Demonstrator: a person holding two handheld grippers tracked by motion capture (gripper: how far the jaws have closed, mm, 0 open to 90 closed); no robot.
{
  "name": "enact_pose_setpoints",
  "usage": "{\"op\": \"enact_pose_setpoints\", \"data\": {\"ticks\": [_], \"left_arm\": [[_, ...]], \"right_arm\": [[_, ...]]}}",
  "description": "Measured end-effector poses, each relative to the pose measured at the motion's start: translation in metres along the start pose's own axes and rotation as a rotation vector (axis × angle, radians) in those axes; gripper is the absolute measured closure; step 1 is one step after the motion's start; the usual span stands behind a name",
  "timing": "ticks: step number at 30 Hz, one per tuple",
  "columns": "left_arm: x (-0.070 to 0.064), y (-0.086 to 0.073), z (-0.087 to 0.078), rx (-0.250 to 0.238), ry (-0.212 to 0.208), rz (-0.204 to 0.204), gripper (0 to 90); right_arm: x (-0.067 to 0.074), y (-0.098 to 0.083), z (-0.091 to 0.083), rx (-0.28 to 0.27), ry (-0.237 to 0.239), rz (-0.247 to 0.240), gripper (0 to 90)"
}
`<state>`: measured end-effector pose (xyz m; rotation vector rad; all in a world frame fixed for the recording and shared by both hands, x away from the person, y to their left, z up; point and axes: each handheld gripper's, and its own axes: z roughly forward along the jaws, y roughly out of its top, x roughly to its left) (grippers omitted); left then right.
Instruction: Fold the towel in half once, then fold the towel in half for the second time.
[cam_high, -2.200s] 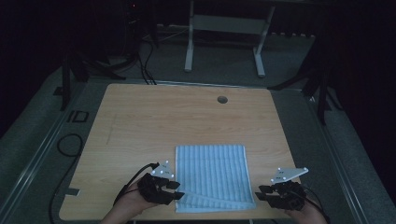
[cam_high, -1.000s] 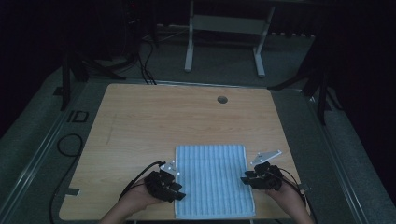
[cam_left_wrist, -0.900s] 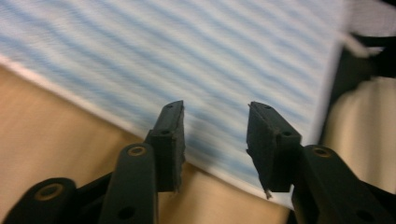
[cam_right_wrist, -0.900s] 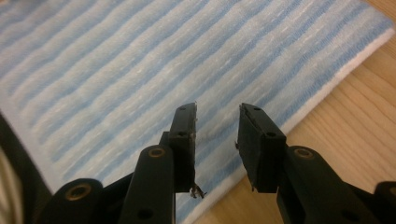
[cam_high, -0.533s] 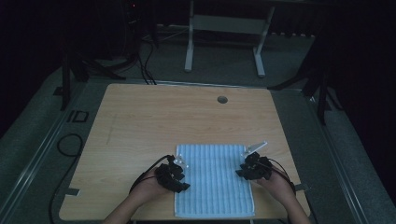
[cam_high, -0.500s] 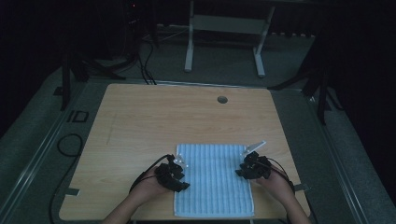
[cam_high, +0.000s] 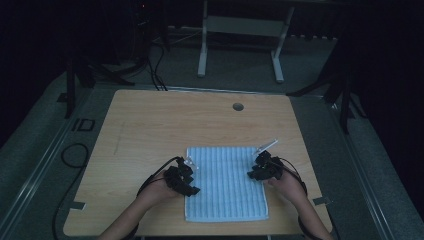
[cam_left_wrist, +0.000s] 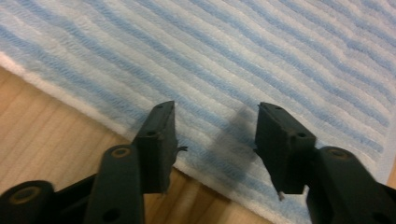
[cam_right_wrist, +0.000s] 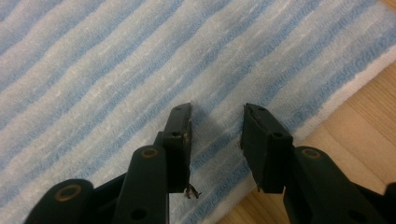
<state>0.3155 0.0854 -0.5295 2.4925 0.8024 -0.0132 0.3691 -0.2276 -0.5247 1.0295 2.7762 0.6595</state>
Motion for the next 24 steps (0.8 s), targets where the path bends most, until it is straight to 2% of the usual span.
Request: {"op": "enact_pose_setpoints", "data": {"ticks": [2,4,8,12,15,16,17,19,20,21,24], "left_arm": [[0.000,0.000,-0.003,-0.010,-0.021,-0.019,44.7],[0.001,-0.001,-0.006,-0.019,-0.018,-0.023,44.7],[0.013,0.003,-0.022,-0.031,0.037,-0.046,43.3],[0.030,0.010,-0.032,-0.050,0.083,-0.062,43.1],[0.044,0.016,-0.032,-0.047,0.108,-0.089,43.1],[0.048,0.018,-0.032,-0.049,0.103,-0.087,42.4],[0.053,0.020,-0.032,-0.046,0.090,-0.104,40.5],[0.061,0.025,-0.033,-0.060,0.105,-0.124,40.5],[0.061,0.025,-0.033,-0.060,0.105,-0.124,40.5],[0.069,0.030,-0.035,-0.070,0.110,-0.139,40.5],[0.078,0.036,-0.032,-0.074,0.135,-0.166,40.5]], "right_arm": [[0.002,0.000,-0.003,0.004,-0.001,-0.009,58.9],[0.002,0.000,-0.005,0.000,0.000,-0.014,58.7],[-0.006,0.001,-0.023,-0.030,-0.017,-0.007,57.2],[-0.020,0.007,-0.039,-0.050,-0.046,0.019,56.6],[-0.031,0.012,-0.045,-0.053,-0.042,0.025,53.9],[-0.035,0.014,-0.046,-0.055,-0.040,0.033,53.6],[-0.039,0.016,-0.048,-0.055,-0.042,0.038,53.6],[-0.045,0.020,-0.050,-0.059,-0.046,0.047,53.6],[-0.045,0.020,-0.050,-0.059,-0.046,0.047,53.6],[-0.049,0.023,-0.051,-0.060,-0.053,0.052,53.6],[-0.064,0.032,-0.051,-0.043,-0.057,0.075,52.5]]}}
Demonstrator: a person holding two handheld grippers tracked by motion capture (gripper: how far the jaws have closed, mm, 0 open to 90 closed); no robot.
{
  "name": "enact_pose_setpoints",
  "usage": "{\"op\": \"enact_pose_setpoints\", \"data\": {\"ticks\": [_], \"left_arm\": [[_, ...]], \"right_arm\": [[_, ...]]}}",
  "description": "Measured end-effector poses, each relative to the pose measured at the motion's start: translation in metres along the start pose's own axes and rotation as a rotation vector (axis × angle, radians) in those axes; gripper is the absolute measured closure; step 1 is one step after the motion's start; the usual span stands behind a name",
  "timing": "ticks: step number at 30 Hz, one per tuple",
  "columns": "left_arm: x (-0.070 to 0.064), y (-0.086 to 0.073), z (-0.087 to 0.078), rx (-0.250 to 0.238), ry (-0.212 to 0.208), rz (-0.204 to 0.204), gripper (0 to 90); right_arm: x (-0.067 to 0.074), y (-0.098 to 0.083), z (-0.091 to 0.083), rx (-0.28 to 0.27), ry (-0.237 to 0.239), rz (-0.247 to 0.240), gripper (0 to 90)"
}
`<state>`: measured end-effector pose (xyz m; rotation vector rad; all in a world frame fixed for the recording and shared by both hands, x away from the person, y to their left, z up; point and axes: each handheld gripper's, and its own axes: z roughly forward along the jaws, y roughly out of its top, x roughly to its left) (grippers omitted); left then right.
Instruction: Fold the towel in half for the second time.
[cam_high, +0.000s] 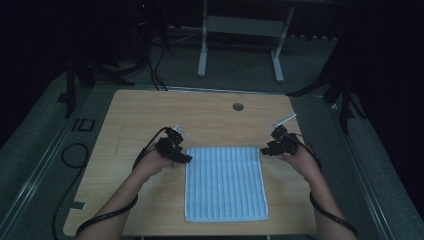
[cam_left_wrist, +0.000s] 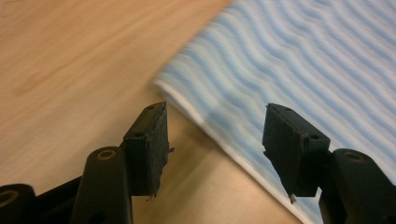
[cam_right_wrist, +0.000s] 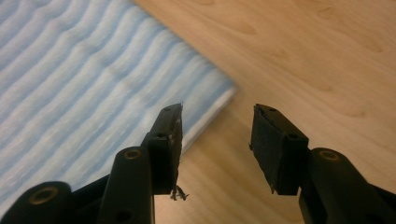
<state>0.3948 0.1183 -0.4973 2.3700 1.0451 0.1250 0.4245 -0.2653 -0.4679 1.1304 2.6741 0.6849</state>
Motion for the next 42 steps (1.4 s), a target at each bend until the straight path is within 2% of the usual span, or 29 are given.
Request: {"op": "enact_pose_setpoints", "data": {"ticks": [2,4,5,7,9,13,17,22,23,27,31,33,34,37,41,42], "left_arm": [[0.004,0.004,0.004,0.012,0.002,-0.005,40.5],[0.007,0.008,0.006,-0.001,-0.010,-0.004,39.2],[0.009,0.010,0.006,0.002,-0.004,0.007,39.2],[0.013,0.015,0.006,-0.025,0.003,0.021,39.3],[0.018,0.021,0.006,-0.036,-0.022,0.008,39.3],[0.027,0.032,0.010,-0.033,-0.008,0.008,39.3],[0.031,0.039,0.016,-0.029,-0.024,0.002,39.3],[0.033,0.038,0.025,-0.027,-0.062,-0.024,40.8],[0.034,0.036,0.027,-0.027,-0.099,-0.030,40.8],[0.032,0.031,0.036,0.031,-0.094,-0.008,43.3],[0.032,0.027,0.043,0.077,-0.113,0.009,52.1],[0.032,0.026,0.046,0.097,-0.103,0.007,57.1],[0.032,0.026,0.046,0.097,-0.103,0.007,58.6],[0.035,0.027,0.048,0.076,-0.117,-0.014,62.1],[0.039,0.029,0.053,0.066,-0.136,-0.046,65.0],[0.039,0.029,0.053,0.065,-0.150,-0.057,75.3]], "right_arm": [[-0.006,0.005,0.002,0.003,0.003,0.011,52.0],[-0.010,0.008,0.004,0.010,0.001,0.017,51.7],[-0.012,0.010,0.005,0.015,0.000,0.017,51.3],[-0.014,0.013,0.009,0.030,0.002,0.019,50.3],[-0.017,0.016,0.014,0.039,-0.001,0.018,49.7],[-0.020,0.022,0.024,0.043,0.005,0.019,48.3],[-0.024,0.027,0.036,0.052,0.017,0.040,48.3],[-0.023,0.030,0.048,0.071,0.045,0.060,48.5],[-0.021,0.031,0.051,0.083,0.050,0.055,48.5],[-0.017,0.030,0.063,0.139,0.046,0.033,48.8],[-0.014,0.029,0.070,0.166,0.051,0.020,59.5],[-0.013,0.029,0.072,0.181,0.061,0.013,64.4],[-0.013,0.029,0.072,0.181,0.061,0.013,64.4],[-0.012,0.030,0.073,0.188,0.070,0.006,73.2],[-0.012,0.030,0.074,0.186,0.077,0.004,77.6],[-0.012,0.030,0.073,0.185,0.083,0.005,81.5]]}}
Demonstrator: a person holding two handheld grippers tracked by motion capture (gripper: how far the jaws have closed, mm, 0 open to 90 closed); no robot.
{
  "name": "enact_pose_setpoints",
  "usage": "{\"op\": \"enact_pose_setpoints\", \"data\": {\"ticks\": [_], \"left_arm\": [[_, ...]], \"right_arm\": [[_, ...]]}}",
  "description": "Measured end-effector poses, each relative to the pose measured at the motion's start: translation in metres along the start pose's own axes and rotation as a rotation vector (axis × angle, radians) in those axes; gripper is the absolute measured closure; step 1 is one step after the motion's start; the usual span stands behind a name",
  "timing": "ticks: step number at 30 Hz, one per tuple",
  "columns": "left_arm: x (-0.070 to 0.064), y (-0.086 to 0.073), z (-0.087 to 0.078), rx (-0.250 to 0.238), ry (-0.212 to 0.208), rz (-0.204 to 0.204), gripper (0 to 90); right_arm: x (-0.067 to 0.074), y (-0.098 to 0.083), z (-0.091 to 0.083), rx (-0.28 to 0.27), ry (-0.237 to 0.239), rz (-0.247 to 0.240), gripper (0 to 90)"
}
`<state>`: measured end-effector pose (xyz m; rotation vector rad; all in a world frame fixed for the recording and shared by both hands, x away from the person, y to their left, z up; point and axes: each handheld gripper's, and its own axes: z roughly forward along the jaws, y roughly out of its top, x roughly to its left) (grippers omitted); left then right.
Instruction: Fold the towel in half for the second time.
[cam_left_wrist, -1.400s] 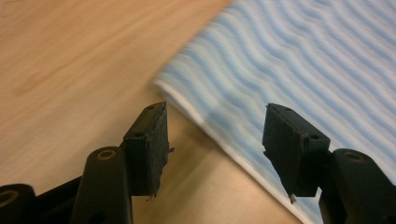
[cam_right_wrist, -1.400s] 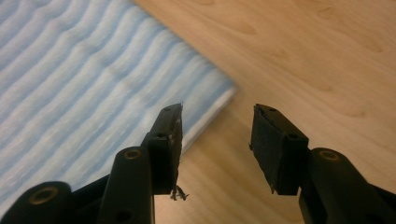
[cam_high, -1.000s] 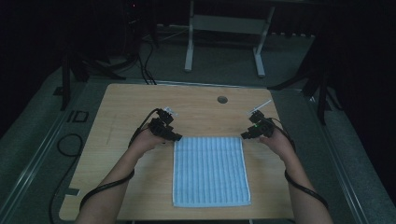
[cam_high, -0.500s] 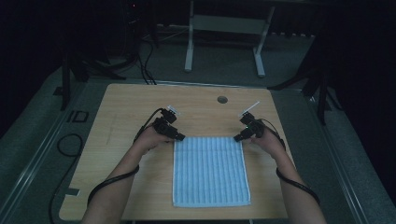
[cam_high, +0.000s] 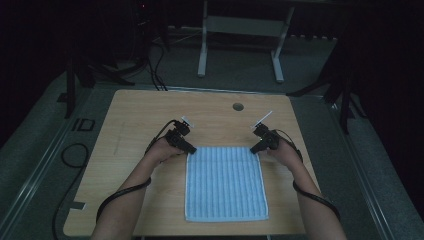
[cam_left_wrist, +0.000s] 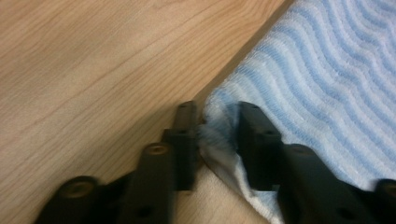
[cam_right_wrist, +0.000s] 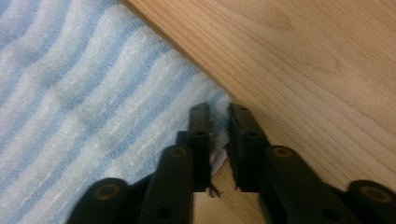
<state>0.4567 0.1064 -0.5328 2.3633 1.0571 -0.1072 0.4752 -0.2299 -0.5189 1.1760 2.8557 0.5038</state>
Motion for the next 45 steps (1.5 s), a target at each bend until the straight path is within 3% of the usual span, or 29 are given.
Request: {"op": "enact_pose_setpoints", "data": {"ticks": [1,7,9,14,15,17,23,28,34,35,37,39,40,42,44,45], "left_arm": [[-0.001,0.000,0.000,-0.006,-0.005,0.003,82.0],[-0.015,0.004,-0.017,-0.040,0.054,0.053,85.9],[-0.021,0.004,-0.026,-0.054,0.073,0.078,86.0],[-0.040,-0.006,-0.053,-0.128,0.057,0.110,86.0],[-0.040,-0.006,-0.053,-0.128,0.057,0.110,86.0],[-0.055,-0.020,-0.068,-0.158,0.039,0.148,86.0],[-0.090,-0.058,-0.091,-0.192,0.003,0.213,85.9],[-0.120,-0.087,-0.100,-0.194,-0.016,0.277,85.8],[-0.146,-0.115,-0.096,-0.185,-0.016,0.302,85.7],[-0.149,-0.119,-0.095,-0.179,-0.040,0.297,85.6],[-0.155,-0.126,-0.092,-0.175,-0.046,0.301,85.6],[-0.159,-0.130,-0.088,-0.134,-0.099,0.307,84.8],[-0.159,-0.131,-0.086,-0.115,-0.101,0.308,83.6],[-0.157,-0.132,-0.084,-0.094,-0.107,0.310,70.5],[-0.152,-0.129,-0.087,-0.126,-0.078,0.290,63.6],[-0.151,-0.127,-0.089,-0.142,-0.071,0.287,59.5]], "right_arm": [[0.000,0.000,0.000,-0.002,-0.001,-0.001,83.0],[0.003,-0.001,-0.010,-0.026,-0.034,-0.028,86.0],[0.007,-0.002,-0.019,-0.053,-0.046,-0.045,86.0],[0.023,-0.018,-0.052,-0.166,-0.060,-0.077,86.0],[0.023,-0.018,-0.052,-0.166,-0.060,-0.077,86.0],[0.037,-0.035,-0.071,-0.228,-0.057,-0.112,86.0],[0.077,-0.080,-0.102,-0.343,-0.043,-0.169,86.0],[0.111,-0.114,-0.110,-0.344,-0.042,-0.221,86.0],[0.132,-0.141,-0.104,-0.311,-0.040,-0.235,85.9],[0.134,-0.144,-0.102,-0.305,-0.037,-0.236,85.9],[0.137,-0.152,-0.100,-0.296,-0.033,-0.226,85.9],[0.139,-0.160,-0.098,-0.296,-0.011,-0.214,85.7],[0.141,-0.163,-0.096,-0.280,-0.005,-0.217,84.4],[0.142,-0.168,-0.093,-0.246,0.015,-0.225,72.3],[0.142,-0.169,-0.096,-0.271,-0.020,-0.221,68.9],[0.140,-0.168,-0.098,-0.289,-0.005,-0.203,65.5]]}}
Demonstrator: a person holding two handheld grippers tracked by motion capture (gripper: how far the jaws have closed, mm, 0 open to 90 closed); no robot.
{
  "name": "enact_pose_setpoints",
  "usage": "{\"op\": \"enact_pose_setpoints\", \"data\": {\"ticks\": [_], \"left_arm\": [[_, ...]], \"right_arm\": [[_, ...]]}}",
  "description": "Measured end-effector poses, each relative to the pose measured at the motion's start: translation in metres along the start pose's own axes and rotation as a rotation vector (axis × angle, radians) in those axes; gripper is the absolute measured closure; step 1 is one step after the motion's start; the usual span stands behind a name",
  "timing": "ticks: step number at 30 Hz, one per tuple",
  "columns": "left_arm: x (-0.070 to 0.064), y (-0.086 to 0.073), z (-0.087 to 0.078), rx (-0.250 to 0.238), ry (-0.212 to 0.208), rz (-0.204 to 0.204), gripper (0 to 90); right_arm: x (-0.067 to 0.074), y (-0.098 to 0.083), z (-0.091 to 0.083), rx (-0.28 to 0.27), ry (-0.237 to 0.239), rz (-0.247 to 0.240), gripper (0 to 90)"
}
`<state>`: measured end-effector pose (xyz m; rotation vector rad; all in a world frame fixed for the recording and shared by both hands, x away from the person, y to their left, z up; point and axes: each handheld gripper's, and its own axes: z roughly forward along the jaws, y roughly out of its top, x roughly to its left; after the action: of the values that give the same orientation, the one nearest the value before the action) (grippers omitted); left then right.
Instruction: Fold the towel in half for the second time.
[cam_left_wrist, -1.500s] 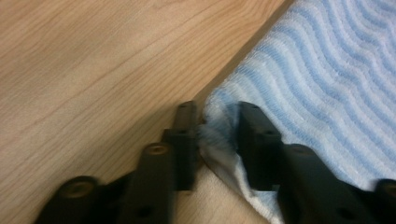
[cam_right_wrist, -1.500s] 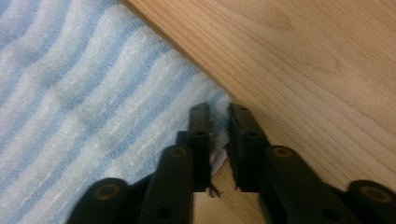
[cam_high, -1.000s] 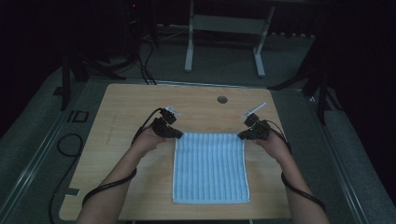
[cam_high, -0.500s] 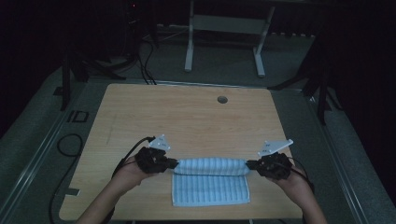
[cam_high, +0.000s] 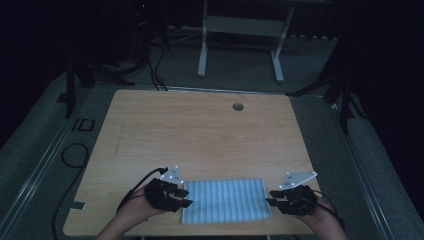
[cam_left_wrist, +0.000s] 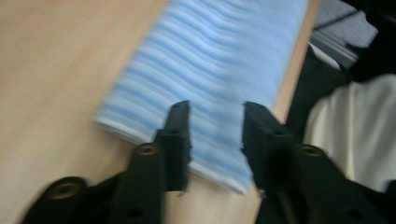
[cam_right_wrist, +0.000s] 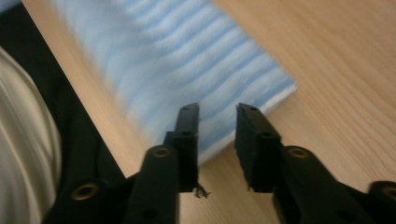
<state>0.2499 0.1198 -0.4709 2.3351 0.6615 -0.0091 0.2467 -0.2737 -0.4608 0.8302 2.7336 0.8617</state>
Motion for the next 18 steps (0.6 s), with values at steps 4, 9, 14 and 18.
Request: {"op": "enact_pose_setpoints", "data": {"ticks": [4,9,14,18], "left_arm": [[0.002,0.007,0.006,-0.015,0.035,0.003,54.8],[-0.001,0.006,0.038,0.042,0.022,0.020,52.1],[0.008,0.002,0.058,0.088,0.017,-0.011,49.5],[0.011,-0.001,0.066,0.107,0.028,-0.015,50.4]], "right_arm": [[-0.006,0.006,0.002,-0.037,0.005,0.025,61.9],[-0.006,0.011,0.031,0.002,0.036,0.009,58.8],[-0.006,0.013,0.052,0.044,0.041,-0.003,57.7],[-0.009,0.013,0.062,0.069,0.018,0.001,57.8]]}}
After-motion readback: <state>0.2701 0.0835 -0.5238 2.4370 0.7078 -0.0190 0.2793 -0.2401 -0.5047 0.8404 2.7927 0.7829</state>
